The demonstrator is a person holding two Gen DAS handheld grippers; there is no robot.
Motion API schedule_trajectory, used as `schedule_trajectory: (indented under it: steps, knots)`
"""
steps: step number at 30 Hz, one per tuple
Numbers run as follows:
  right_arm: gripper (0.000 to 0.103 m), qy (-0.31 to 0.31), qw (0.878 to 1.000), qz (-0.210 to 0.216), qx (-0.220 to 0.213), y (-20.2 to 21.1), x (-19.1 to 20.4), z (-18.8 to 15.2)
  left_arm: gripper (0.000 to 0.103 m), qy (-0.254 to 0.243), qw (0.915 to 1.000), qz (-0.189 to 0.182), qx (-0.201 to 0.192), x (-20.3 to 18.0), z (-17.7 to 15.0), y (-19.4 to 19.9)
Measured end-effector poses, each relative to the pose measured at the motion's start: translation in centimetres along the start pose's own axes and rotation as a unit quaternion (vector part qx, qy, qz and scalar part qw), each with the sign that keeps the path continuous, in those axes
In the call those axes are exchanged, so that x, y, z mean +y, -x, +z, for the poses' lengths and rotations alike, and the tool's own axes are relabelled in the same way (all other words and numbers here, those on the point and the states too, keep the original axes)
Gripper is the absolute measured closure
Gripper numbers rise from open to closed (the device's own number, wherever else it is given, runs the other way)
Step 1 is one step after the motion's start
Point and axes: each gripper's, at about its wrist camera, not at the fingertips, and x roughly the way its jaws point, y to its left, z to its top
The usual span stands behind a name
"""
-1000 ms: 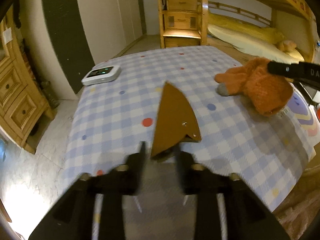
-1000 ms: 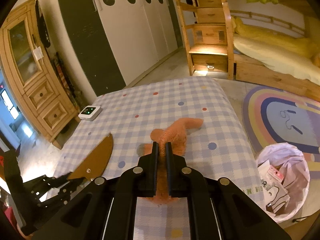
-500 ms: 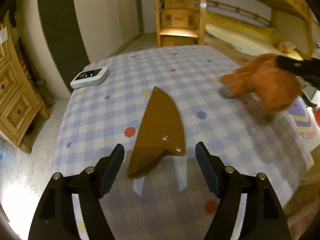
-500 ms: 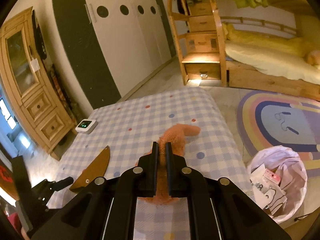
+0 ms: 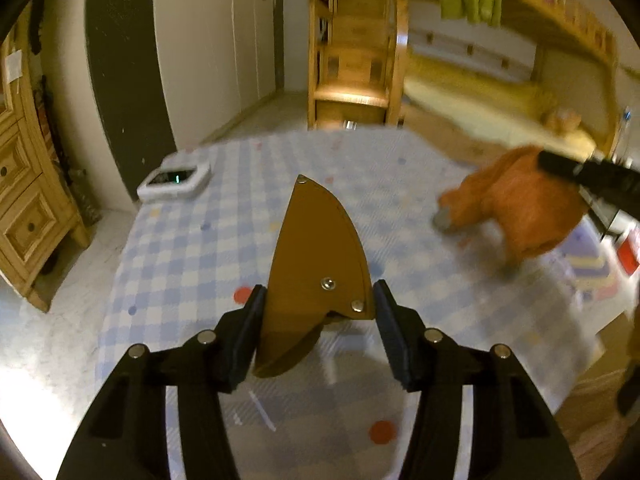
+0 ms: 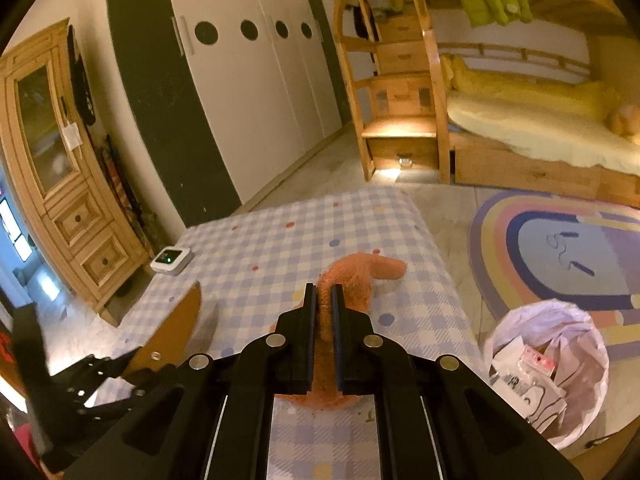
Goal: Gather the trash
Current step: 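Carry the glove and sheath over the trash bag and release both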
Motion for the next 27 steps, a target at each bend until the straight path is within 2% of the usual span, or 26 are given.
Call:
schedule_trajectory:
  steps: [5,8,12,15,20,27]
  knots:
    - [0.096,-0.008,1.000,0.006,-0.026,1.7,-0.6,0.4,0.051,0.021,0.9984,-0.029,-0.043,-1.0,1.3,1.8]
    - [0.096,-0.024,0.999,0.006,-0.028,2.8,-1.8,0.9,0.051,0.009,0.9979,-0.041,-0.050,-2.6,2.0,1.7]
    - [0.096,-0.037,0.999,-0.006,-0.028,4.5,-3.7,1.2,0.051,-0.009,0.9956,-0.080,-0.049,-5.6,3.0,1.2]
    - [0.096,-0.036,0.998,-0.026,-0.034,6.2,-4.9,1.1,0.051,-0.029,0.9933,-0.100,-0.050,-8.1,3.2,0.7]
    - [0.096,-0.013,0.995,-0.091,-0.044,9.2,-7.3,-0.4,0.051,-0.059,0.9868,-0.144,-0.043,-12.8,3.0,0.0]
    - [0.096,-0.035,0.991,-0.129,-0.026,10.0,-12.5,-2.0,0.050,-0.103,0.9744,-0.198,-0.024,-19.6,2.6,-2.0]
